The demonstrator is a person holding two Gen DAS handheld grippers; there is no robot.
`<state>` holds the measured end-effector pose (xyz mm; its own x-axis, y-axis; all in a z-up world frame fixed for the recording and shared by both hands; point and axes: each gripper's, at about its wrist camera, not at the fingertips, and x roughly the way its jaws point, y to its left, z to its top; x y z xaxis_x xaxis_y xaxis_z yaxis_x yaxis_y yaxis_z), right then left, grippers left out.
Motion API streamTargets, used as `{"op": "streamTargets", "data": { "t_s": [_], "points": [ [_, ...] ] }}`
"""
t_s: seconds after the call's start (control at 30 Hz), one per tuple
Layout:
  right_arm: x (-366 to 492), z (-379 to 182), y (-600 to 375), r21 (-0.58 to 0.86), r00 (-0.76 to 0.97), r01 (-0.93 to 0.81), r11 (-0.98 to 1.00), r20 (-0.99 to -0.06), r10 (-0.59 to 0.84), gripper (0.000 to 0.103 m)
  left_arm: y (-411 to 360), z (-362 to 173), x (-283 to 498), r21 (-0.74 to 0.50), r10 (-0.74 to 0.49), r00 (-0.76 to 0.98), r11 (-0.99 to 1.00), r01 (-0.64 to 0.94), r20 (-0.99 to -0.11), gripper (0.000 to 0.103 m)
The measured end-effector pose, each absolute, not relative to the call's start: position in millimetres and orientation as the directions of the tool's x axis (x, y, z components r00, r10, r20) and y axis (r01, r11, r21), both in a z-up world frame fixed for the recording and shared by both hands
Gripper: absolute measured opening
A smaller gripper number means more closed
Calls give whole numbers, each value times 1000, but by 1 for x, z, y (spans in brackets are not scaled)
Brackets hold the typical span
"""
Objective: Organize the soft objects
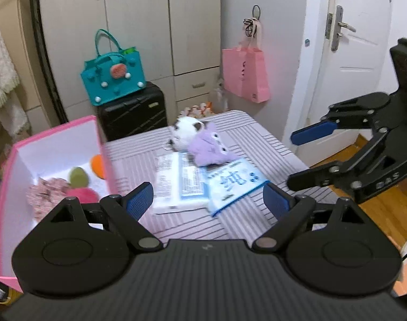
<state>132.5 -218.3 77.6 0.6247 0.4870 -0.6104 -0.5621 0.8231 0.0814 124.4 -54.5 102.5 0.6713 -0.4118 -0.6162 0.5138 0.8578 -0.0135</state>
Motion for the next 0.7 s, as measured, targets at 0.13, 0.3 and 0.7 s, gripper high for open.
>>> {"op": "streamTargets", "data": {
  "t_s": [0.13,0.3,0.7],
  "points": [
    [141,51,-231,102,639,-515,851,-616,461,74,-67,81,130,-48,-425,662,861,507,-617,89],
    [153,18,-246,133,664,-448,884,-612,429,74,-77,51,144,-138,-452,628,865,483,-634,89],
    [175,-25,-261,161,714,-395,904,-566,413,72,-80,-16,173,-302,-456,606,889,345,-651,75]
  ]
}}
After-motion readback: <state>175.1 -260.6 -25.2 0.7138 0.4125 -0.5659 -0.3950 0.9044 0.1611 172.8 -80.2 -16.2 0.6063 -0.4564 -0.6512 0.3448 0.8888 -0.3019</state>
